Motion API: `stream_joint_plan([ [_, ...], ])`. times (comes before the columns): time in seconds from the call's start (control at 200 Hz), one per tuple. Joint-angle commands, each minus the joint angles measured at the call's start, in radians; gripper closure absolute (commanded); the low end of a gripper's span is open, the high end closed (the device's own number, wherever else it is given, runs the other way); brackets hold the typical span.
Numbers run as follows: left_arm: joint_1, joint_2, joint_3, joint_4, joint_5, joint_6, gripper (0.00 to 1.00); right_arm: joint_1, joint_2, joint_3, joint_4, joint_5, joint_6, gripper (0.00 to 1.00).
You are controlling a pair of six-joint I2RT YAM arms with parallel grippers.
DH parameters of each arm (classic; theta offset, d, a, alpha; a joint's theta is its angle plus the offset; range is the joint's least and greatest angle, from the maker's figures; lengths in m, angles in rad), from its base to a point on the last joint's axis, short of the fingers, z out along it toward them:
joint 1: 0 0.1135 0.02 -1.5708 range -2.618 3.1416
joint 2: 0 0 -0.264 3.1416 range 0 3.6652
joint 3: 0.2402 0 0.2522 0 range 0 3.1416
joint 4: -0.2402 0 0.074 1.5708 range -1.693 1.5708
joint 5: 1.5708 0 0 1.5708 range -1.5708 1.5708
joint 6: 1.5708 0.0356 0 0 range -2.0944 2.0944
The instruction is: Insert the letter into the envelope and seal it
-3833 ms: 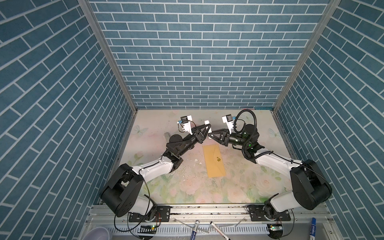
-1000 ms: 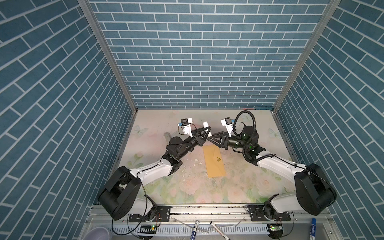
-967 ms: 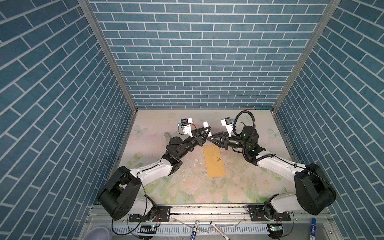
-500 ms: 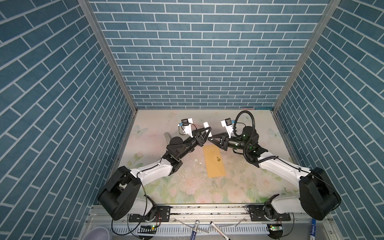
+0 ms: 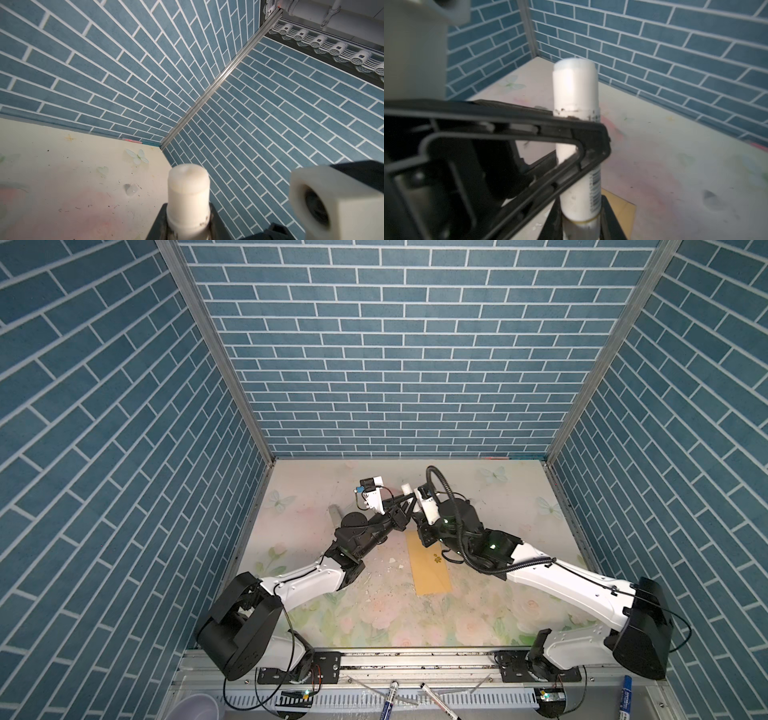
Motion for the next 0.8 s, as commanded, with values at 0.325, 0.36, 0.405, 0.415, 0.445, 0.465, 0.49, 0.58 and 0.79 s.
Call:
stream_joint_plan([
  [0.325, -0.008, -0.006, -0.017, -0.055, 0.011, 0.029, 1.0, 0.051, 0.024, 0.031, 0.065, 0.173, -0.162, 0.71],
  [0.36, -0.008, -0.011, -0.016, -0.057, 0.011, 0.028, 1.0, 0.032, -0.005, 0.011, 0.06, 0.085, -0.144, 0.62],
  [0.405, -0.007, -0.018, -0.014, -0.064, 0.014, 0.029, 1.0, 0.004, -0.044, -0.02, 0.062, -0.03, -0.118, 0.5],
  [0.415, -0.007, -0.019, -0.013, -0.066, 0.014, 0.029, 1.0, -0.005, -0.053, -0.029, 0.062, -0.059, -0.112, 0.48],
  [0.445, -0.006, -0.027, -0.011, -0.074, 0.018, 0.028, 1.0, -0.031, -0.078, -0.049, 0.065, -0.142, -0.089, 0.4],
  [0.465, -0.005, -0.029, -0.01, -0.078, 0.021, 0.027, 1.0, -0.052, -0.093, -0.062, 0.066, -0.201, -0.069, 0.34],
  [0.49, -0.004, -0.035, -0.007, -0.081, 0.024, 0.024, 1.0, -0.078, -0.111, -0.077, 0.068, -0.275, -0.046, 0.3],
  [0.58, 0.002, -0.045, -0.001, -0.077, 0.045, 0.003, 1.0, -0.169, -0.169, -0.139, 0.11, -0.526, 0.021, 0.24],
  [0.79, 0.01, -0.05, 0.006, -0.043, 0.087, -0.039, 1.0, -0.33, -0.199, -0.239, 0.251, -0.967, 0.168, 0.22],
])
